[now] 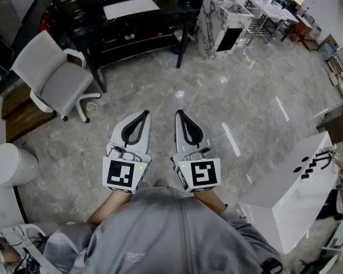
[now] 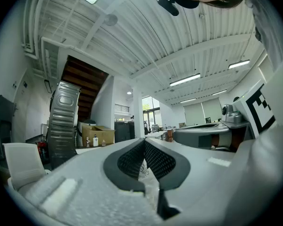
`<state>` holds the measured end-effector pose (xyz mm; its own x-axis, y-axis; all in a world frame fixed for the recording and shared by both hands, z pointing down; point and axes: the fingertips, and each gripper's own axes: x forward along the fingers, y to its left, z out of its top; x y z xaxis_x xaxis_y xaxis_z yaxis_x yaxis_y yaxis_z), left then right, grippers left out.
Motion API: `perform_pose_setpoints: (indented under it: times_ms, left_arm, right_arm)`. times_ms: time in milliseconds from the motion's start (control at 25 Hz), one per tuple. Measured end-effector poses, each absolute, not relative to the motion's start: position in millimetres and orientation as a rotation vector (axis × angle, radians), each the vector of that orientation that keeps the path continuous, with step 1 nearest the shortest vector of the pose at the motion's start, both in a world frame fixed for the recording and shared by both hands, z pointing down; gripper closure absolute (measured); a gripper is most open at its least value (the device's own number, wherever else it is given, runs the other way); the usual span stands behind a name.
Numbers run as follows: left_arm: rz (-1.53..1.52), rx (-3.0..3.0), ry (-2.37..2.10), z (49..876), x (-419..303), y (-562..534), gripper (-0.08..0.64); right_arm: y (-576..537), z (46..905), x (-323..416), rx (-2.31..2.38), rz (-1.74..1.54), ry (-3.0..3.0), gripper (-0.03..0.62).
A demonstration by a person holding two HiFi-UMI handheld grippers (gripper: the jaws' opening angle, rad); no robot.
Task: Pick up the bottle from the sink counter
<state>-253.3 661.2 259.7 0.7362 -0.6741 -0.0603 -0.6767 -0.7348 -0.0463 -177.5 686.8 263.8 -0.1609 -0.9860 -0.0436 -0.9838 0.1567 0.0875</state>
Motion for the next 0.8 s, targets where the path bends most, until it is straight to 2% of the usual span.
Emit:
perform_pose_setpoints:
  times_ms: [800]
  left_arm:
    - [0.040,-2.860,1.152,278.3,-228.8,643.3,0.555]
  right_arm:
    - [670.8,271.8,-154.9,1.989,-0.135,-2.453,0.592]
